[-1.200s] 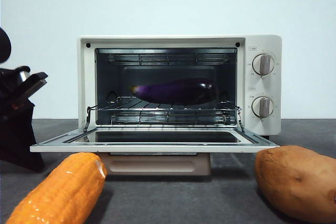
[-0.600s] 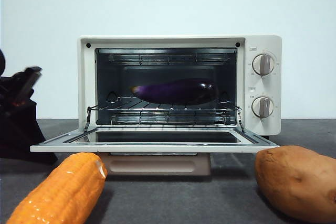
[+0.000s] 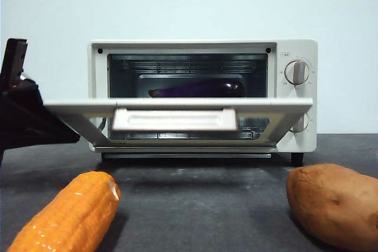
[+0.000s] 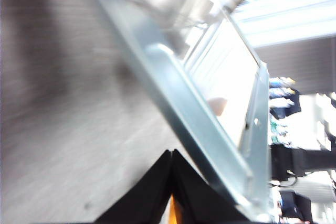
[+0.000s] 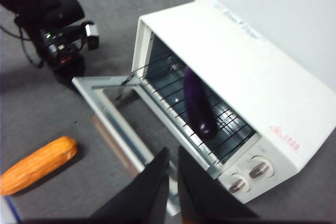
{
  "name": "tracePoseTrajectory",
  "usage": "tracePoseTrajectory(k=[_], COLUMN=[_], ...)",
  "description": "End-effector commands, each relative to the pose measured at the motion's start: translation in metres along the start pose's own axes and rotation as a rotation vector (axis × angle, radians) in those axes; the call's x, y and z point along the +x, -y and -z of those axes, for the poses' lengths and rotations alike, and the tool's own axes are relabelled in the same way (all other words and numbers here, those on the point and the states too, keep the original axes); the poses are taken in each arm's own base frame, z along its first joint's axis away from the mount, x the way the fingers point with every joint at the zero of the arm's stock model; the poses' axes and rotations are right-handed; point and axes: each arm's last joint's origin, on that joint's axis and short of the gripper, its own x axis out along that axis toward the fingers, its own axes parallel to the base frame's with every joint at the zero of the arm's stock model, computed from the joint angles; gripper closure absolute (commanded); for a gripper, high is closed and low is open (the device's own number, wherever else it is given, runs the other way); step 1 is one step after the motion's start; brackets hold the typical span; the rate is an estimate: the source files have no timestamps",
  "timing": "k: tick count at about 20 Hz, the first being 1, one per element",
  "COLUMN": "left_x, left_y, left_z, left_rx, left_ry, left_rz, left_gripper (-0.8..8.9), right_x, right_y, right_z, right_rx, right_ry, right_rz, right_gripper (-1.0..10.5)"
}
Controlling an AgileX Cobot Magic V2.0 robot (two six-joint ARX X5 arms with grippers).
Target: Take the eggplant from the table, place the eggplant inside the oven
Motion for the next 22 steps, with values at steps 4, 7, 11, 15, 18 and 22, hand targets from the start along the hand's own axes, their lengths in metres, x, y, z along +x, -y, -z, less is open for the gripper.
tracePoseTrajectory(k=[4, 7, 11, 15, 18, 22], left_x=[-0.007, -0.016, -0.029, -0.042, -0.052, -0.059], left_y=[0.017, 0.031, 0.057, 0.090, 0.117, 0.155], left_z=[-0.037, -0.061, -0.094, -0.110, -0.103, -0.075], left_rx=[0.037, 0.058, 0.100, 0.152, 0.228, 0.344], left_ry=[0.042, 0.077, 0.124, 0.133, 0.141, 0.139], left_rz=[0.065, 0.076, 0.080, 0.076, 0.000, -0.250], left_gripper=[8.08, 8.08, 8.08, 8.08, 8.07, 8.08], right_x=[-0.002, -0.002, -0.001, 0.009, 0.025, 0.055], right_y=[-0.002, -0.003, -0.004, -0.007, -0.012, -0.020], right_z=[-0.002, -0.001, 0.001, 0.004, 0.009, 0.024], right_rx=[0.036, 0.049, 0.048, 0.036, 0.007, -0.036], right_ry=[-0.005, -0.020, -0.038, -0.077, -0.135, -0.242], right_rz=[-0.050, -0.077, -0.111, -0.114, -0.118, -0.117], right_gripper=[9.3, 9.3, 9.3, 9.3, 9.3, 9.3])
